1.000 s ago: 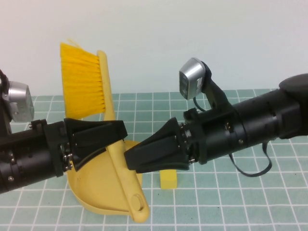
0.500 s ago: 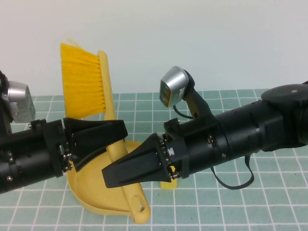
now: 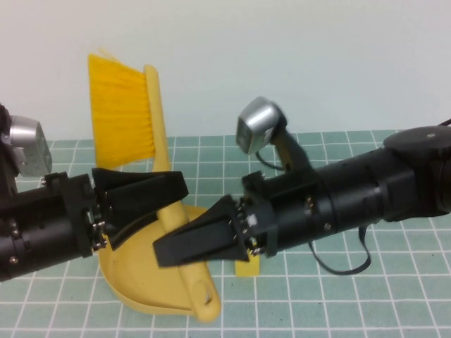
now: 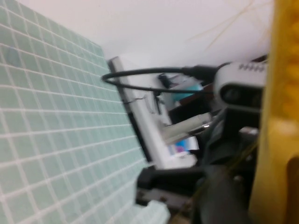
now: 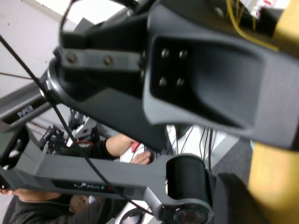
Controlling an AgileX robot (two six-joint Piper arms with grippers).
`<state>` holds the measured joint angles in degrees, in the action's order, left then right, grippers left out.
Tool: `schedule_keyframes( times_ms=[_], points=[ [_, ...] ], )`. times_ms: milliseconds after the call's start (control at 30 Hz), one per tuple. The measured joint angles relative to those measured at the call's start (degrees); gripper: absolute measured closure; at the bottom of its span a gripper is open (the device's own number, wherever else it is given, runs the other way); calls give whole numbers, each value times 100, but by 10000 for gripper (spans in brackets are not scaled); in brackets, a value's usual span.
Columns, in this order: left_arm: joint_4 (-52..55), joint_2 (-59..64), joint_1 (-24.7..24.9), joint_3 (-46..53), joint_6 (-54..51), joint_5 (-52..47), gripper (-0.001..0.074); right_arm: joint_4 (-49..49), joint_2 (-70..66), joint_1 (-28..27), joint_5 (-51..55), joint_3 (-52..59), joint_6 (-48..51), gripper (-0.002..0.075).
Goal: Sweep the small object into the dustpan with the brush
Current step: Hand over the broom, then pick up the dustpan from the table
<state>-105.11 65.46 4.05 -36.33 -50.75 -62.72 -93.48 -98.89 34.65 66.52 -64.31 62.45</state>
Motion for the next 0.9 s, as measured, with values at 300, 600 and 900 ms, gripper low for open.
schedule_keyframes(
  times_ms=[300, 600, 900],
  points=[
    [2183, 0, 0, -962, 482, 978, 344, 484, 0, -1031, -407, -97, -512, 556],
    [6847, 328, 0, -2651, 2352, 1345, 735, 3468, 177, -1471, -822, -395, -2470, 556],
    [9278, 1702, 52, -3542, 1728, 643, 734, 5754, 341, -1427, -767, -408, -4030, 556]
  ],
)
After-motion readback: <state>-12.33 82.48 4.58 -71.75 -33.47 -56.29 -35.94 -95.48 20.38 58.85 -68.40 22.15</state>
